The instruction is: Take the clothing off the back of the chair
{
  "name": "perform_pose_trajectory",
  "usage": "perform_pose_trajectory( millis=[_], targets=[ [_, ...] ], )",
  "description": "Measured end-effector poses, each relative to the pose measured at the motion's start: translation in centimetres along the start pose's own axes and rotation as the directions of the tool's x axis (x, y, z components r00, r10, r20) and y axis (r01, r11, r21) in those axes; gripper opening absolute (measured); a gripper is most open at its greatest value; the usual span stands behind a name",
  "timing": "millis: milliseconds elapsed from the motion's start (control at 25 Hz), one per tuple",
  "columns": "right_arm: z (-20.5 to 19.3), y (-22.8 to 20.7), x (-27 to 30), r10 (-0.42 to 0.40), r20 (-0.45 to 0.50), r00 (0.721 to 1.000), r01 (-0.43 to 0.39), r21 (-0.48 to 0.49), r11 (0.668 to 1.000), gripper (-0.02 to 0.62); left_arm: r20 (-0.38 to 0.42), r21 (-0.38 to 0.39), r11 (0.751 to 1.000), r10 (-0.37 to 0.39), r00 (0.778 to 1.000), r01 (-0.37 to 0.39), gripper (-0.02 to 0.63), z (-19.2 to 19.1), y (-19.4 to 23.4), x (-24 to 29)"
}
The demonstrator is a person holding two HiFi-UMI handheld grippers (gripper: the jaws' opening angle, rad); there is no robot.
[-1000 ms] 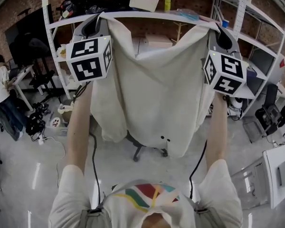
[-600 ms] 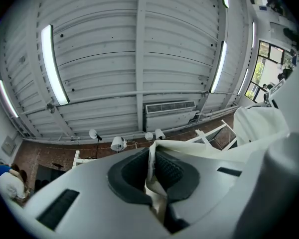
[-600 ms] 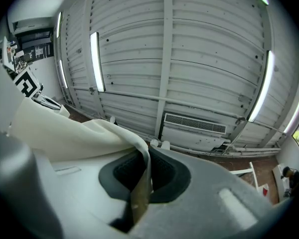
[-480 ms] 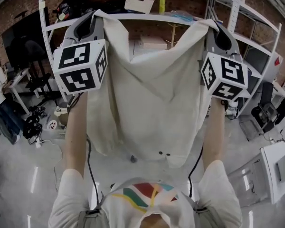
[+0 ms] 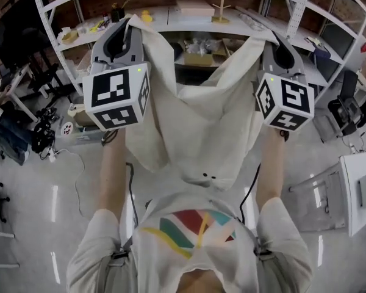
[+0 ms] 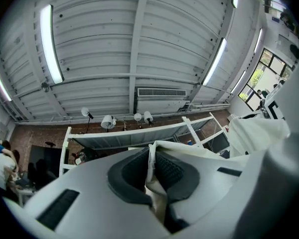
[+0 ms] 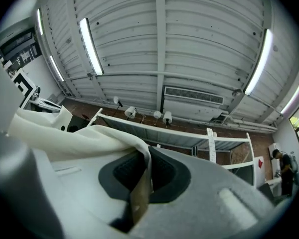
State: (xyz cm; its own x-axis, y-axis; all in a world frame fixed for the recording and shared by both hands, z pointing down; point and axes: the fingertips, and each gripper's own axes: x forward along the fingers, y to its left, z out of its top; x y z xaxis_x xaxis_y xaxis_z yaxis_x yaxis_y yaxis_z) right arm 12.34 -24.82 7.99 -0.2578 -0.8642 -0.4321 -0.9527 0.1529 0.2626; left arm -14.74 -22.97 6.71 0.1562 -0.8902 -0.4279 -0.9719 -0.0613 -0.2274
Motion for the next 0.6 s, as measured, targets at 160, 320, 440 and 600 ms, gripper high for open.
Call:
perform_pose_trajectory(
  millis=[160,320,440,600],
  targets=[
    [-5.7,1.2,-0.6,0.006,-0.099,0.995,-0.005,0.008,1.0,0.009,-0.083,-0.046,0.999,-0.016,0.996,0.012,0.018,-6.2,-1.1,-0.3],
    [-10.9,2.2,-1.5,0.015,-0.201,0.979,-0.011,0.017,1.0,0.009,-0.181,-0.085,0.996,-0.032,0.983,0.016,0.018,-12.1,-2.4,-0.8],
    [-14.5,2.8,-2.1,0.018,-0.269,0.963,-0.01,0.033,0.999,0.009,-0.25,-0.086,0.996,-0.038,0.967,0.017,0.018,-15.9,-3.3,-1.2],
    [-18.6,3.6,-2.7,0.027,-0.341,0.94,-0.013,0.042,0.999,0.009,-0.306,-0.096,0.995,-0.049,0.951,0.021,0.018,-19.9,-4.0,-1.6]
  ],
)
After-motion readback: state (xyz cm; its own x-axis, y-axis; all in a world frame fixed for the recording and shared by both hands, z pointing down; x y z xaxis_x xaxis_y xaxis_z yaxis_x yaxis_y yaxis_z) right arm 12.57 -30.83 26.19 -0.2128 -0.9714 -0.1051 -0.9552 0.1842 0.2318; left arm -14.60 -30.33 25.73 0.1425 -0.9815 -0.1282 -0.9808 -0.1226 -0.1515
